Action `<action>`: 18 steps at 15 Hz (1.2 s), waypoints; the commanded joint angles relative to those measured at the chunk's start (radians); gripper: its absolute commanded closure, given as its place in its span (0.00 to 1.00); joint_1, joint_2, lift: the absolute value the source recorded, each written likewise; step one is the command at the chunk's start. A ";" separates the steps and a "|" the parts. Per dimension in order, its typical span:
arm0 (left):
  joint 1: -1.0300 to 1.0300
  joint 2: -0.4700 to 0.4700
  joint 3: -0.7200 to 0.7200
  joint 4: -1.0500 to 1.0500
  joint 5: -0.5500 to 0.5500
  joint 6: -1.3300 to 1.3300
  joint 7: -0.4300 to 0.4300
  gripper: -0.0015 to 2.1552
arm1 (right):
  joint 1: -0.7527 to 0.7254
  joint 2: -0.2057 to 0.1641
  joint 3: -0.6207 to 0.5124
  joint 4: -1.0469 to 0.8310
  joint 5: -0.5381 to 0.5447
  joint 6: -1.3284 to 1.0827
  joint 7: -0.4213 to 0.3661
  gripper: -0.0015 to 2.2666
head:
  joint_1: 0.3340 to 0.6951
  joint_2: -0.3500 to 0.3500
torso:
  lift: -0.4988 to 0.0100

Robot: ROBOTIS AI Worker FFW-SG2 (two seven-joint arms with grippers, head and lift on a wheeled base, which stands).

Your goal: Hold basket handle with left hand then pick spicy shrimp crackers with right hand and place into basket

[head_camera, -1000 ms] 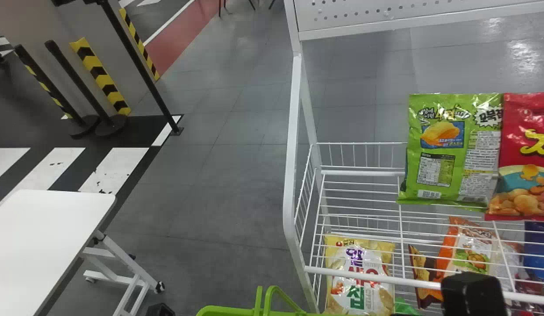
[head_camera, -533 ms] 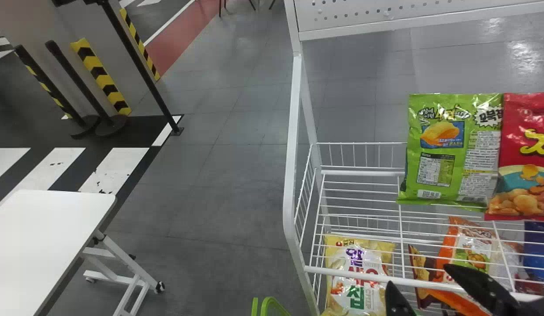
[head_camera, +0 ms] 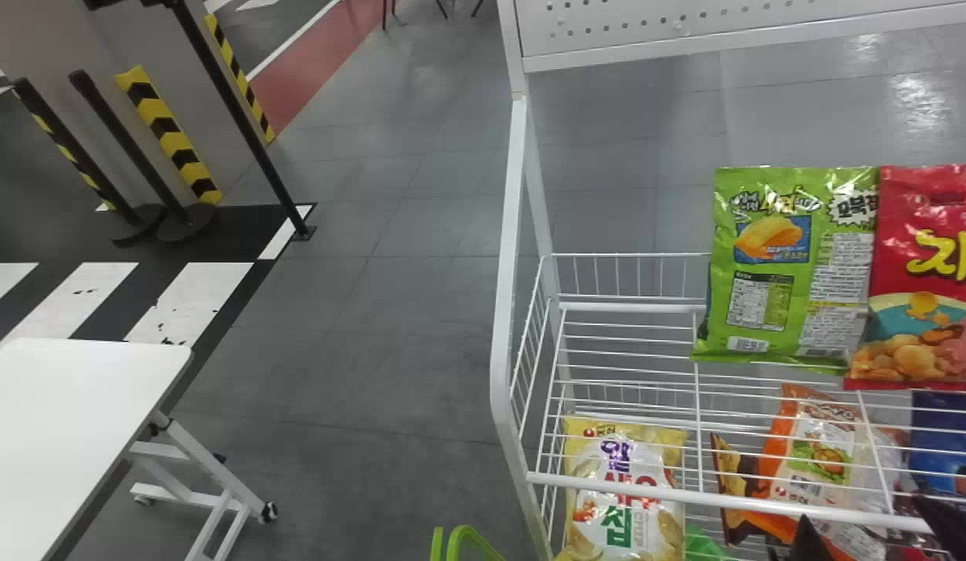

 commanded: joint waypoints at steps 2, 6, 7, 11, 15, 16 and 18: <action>0.000 -0.004 0.000 -0.001 0.000 0.001 -0.013 1.00 | 0.038 0.028 -0.092 0.064 -0.045 -0.142 0.040 0.07 | 1.00 0.85 | 0.96; 0.000 -0.009 0.000 -0.004 -0.003 0.001 -0.013 1.00 | 0.049 0.028 -0.159 0.121 -0.059 -0.222 0.051 0.07 | 1.00 0.70 | 0.96; 0.000 -0.009 0.000 -0.005 -0.003 0.001 -0.013 1.00 | 0.049 0.028 -0.167 0.126 -0.063 -0.228 0.054 0.07 | 1.00 0.67 | 0.96; 0.000 -0.009 0.000 -0.004 -0.003 0.001 -0.013 1.00 | 0.049 0.028 -0.177 0.138 -0.073 -0.237 0.063 0.07 | 1.00 0.60 | 0.96; 0.000 -0.009 0.000 -0.005 -0.003 0.001 -0.013 1.00 | 0.051 0.028 -0.187 0.141 -0.080 -0.237 0.066 0.07 | 1.00 0.57 | 0.96; 0.000 -0.009 0.000 -0.005 -0.003 0.001 -0.013 1.00 | 0.051 0.028 -0.188 0.141 -0.088 -0.237 0.074 0.07 | 1.00 0.57 | 0.96; 0.000 -0.009 0.000 -0.005 -0.003 0.001 -0.013 1.00 | 0.051 0.028 -0.187 0.141 -0.093 -0.240 0.079 0.07 | 1.00 0.57 | 0.96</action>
